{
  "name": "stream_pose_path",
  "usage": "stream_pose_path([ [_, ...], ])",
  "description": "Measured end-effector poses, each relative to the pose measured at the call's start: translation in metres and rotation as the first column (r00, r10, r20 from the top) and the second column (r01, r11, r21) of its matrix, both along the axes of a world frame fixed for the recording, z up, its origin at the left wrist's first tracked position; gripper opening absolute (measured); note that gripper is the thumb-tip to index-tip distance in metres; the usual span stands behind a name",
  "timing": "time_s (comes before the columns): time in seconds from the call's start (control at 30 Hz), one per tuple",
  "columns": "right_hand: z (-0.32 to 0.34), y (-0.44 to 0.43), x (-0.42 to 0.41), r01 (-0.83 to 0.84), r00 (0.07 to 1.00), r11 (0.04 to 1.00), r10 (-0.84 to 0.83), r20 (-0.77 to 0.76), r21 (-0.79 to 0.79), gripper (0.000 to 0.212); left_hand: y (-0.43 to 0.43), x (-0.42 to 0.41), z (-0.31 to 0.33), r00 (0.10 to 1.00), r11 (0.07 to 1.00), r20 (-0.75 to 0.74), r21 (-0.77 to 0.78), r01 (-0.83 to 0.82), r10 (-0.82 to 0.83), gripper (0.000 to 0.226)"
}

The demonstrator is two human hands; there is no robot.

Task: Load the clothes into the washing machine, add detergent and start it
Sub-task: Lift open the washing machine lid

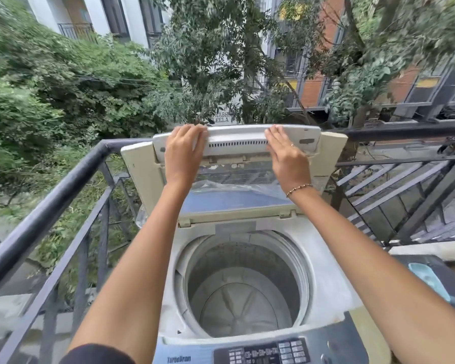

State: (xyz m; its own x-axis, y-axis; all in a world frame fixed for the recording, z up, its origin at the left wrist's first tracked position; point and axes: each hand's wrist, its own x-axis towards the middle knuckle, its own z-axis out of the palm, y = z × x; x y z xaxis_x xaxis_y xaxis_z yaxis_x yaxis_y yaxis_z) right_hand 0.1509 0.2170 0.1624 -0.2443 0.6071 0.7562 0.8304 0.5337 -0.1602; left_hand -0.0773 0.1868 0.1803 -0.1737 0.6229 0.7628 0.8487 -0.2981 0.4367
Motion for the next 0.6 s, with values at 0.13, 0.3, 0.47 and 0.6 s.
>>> stream_pose_path([
  [0.13,0.005,0.024,-0.009,0.001,1.0,1.0,-0.001,-0.019,-0.029,0.032,0.02,-0.007,-0.015,0.988,0.992,-0.152,-0.114,-0.051,0.033,0.047],
  [0.3,0.007,0.046,-0.014,0.002,1.0,0.996,-0.005,-0.031,-0.084,0.035,0.039,-0.012,-0.024,0.982,0.989,-0.175,-0.119,-0.087,0.065,0.049],
  [0.47,0.006,0.06,-0.017,-0.003,1.0,0.994,0.001,-0.025,-0.111,0.037,0.053,-0.012,-0.021,0.982,0.987,-0.162,-0.111,-0.114,0.095,0.043],
  [0.6,0.006,0.068,-0.018,0.002,1.0,0.993,-0.003,-0.012,-0.12,0.038,0.059,-0.009,-0.021,0.978,0.98,-0.172,-0.135,-0.147,0.123,0.043],
])
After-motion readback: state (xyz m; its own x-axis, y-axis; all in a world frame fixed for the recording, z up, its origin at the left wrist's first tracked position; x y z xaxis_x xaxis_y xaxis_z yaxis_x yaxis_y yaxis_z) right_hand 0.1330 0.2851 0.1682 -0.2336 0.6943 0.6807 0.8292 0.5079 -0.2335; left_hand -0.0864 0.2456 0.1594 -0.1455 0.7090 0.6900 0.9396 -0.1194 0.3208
